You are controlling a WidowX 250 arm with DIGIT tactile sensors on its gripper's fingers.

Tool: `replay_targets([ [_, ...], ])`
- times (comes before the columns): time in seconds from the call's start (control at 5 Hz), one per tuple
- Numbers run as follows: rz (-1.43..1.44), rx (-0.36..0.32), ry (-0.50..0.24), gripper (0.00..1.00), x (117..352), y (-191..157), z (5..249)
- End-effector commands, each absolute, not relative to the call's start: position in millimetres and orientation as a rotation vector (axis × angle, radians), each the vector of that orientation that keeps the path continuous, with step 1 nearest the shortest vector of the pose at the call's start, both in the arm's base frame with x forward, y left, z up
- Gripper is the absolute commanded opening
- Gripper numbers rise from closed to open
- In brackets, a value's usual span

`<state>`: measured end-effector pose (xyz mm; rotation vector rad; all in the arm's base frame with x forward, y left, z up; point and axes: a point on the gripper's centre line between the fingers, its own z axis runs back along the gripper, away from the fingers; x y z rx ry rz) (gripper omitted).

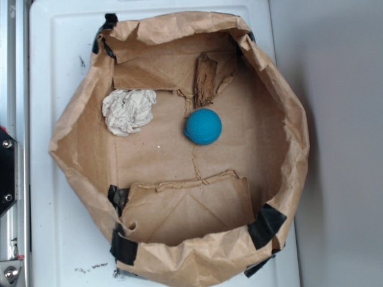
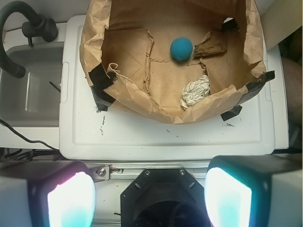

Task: Grab the blue ball.

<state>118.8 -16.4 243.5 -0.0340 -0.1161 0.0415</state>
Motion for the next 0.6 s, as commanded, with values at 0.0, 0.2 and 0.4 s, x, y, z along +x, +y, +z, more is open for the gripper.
replay_targets([
  [0.0, 0.041, -0.034, -0.116, 1.0, 119, -16, 243],
  [0.2, 0.049, 0.104, -0.208, 1.0, 156, -11, 217],
  [0.4, 0.241, 0.189, -0.19, 1.0, 204, 13, 205],
])
